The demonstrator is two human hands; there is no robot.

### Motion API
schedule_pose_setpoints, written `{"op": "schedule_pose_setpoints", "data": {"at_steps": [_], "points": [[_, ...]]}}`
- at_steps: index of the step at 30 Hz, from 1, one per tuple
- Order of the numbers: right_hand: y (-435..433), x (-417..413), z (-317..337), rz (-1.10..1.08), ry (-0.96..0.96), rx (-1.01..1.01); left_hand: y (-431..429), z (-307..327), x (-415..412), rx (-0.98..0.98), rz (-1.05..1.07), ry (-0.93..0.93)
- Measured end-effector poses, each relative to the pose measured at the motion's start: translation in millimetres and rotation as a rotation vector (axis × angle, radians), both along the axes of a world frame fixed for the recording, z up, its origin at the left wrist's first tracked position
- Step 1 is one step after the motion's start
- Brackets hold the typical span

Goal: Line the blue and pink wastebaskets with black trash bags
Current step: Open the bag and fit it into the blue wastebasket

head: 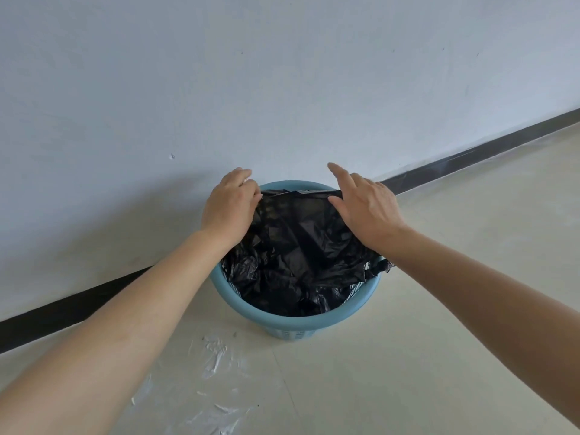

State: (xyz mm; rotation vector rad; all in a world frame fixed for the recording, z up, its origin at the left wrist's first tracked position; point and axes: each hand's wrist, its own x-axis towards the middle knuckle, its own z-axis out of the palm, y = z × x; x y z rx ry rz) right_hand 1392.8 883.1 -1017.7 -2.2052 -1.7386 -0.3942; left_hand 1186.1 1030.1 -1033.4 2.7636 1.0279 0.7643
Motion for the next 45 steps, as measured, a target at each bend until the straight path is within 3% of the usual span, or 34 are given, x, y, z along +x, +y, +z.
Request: {"op": "schedule_pose_setpoints", "data": {"at_steps": [4,9,13,17,24,27,29,32,37,41,42,45], "points": [[5.5,9.3,-6.2,-0.046,0.126,-0.054,12.3,-2.9,5.1,-0.187,0.011,0.059],[5.9,12.7,-11.0,-0.076,0.292,-0.059,15.0,-8.0,5.8,-0.036,-0.005,0.067],[-3.2,4.0,-13.0,0.002,0.109,-0.048,5.9,-3.6,-6.9,0.167,-0.063,0.167],[-5.8,-1.8,-14.8,0.084,-0.04,-0.047,2.5,5.2,-22.7,0.214,-0.217,0.173],[14.9,4.5,-11.0,0.02,0.074,-0.031,10.0,10.3,-42.5,-0.202,-0.167,0.027],[25.8,3.0,-10.0,0.066,0.037,-0.062,12.9,5.4,-36.2,-0.127,-0.141,-0.035],[32.7,2.9,-11.3,0.088,-0.003,-0.101,13.1,0.4,-28.0,-0.034,-0.143,0.026],[41.2,6.6,-15.8,0.077,-0.018,-0.171,18.9,-6.4,-16.2,-0.097,-0.095,0.152],[52.2,12.4,-28.0,-0.008,0.181,-0.29,30.1,-8.8,-11.1,-0.4,-0.079,0.233],[55.0,16.8,-32.0,-0.059,0.251,-0.278,32.0,-10.9,-17.8,-0.774,0.005,0.1],[54.9,17.3,-31.4,-0.065,0.254,-0.278,29.0,-10.7,-17.7,-0.758,-0.002,0.106],[51.9,21.1,-28.3,-0.077,0.323,-0.316,22.3,-15.6,-13.9,-0.472,-0.062,0.292]]}}
